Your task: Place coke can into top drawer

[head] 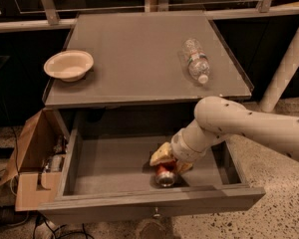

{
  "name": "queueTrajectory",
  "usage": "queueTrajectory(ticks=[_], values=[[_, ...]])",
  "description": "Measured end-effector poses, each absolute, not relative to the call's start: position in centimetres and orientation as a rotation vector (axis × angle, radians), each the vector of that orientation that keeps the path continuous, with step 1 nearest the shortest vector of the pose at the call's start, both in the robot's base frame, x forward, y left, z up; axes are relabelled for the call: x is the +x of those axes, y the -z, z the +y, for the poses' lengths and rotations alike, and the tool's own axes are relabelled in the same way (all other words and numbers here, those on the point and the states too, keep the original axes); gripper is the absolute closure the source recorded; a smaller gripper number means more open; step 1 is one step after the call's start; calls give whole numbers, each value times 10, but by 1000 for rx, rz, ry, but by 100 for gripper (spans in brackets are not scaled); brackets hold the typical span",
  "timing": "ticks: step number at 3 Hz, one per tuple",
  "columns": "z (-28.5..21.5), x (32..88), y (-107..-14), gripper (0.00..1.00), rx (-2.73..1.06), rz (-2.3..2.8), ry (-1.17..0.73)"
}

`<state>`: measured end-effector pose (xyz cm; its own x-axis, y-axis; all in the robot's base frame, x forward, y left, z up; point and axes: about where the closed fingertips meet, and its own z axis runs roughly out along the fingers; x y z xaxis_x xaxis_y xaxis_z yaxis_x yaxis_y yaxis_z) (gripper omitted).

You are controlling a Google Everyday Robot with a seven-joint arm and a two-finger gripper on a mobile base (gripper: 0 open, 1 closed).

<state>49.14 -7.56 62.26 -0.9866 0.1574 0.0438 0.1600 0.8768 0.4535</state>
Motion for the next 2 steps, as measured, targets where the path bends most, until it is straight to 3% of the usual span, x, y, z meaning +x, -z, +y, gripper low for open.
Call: queueTrajectory(ticks=[1, 2], values=[[-76, 491, -623, 0, -257, -3038, 735], [-76, 491, -623, 0, -257, -3038, 735]])
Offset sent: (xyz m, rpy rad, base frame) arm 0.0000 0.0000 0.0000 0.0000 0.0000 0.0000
